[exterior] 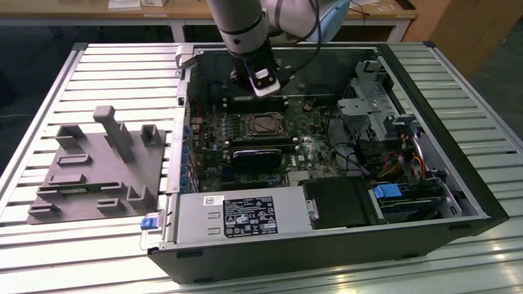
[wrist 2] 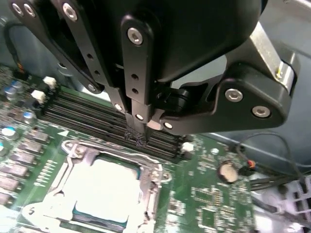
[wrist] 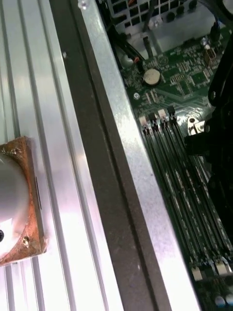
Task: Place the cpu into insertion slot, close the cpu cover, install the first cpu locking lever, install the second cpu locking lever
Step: 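Install the first cpu locking lever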
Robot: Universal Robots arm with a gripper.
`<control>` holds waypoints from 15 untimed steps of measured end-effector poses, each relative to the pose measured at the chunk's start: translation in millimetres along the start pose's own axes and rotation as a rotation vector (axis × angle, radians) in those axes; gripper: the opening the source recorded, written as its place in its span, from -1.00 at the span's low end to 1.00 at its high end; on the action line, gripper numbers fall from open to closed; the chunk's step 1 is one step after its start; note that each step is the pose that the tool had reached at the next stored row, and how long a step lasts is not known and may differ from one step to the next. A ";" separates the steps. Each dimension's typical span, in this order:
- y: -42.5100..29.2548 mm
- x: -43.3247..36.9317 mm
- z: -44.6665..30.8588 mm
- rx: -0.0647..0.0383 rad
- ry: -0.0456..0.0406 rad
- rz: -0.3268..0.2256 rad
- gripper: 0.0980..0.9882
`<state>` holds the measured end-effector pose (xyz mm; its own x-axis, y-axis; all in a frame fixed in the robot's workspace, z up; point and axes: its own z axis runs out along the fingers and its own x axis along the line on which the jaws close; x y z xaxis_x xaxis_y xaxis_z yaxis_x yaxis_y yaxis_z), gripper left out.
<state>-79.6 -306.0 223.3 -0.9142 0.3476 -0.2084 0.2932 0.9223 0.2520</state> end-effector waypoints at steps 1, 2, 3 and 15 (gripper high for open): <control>0.1 -0.3 0.2 0.006 0.0142 0.002 -0.99; 0.1 -0.6 0.4 0.012 0.0289 0.005 -0.99; 0.2 -0.9 0.7 0.018 0.0453 0.008 -0.99; 0.8 -2.7 1.1 0.053 0.1298 0.023 -0.99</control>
<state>-76.6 -306.1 223.1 -0.9346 0.3470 -0.0783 0.3257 0.9232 0.2040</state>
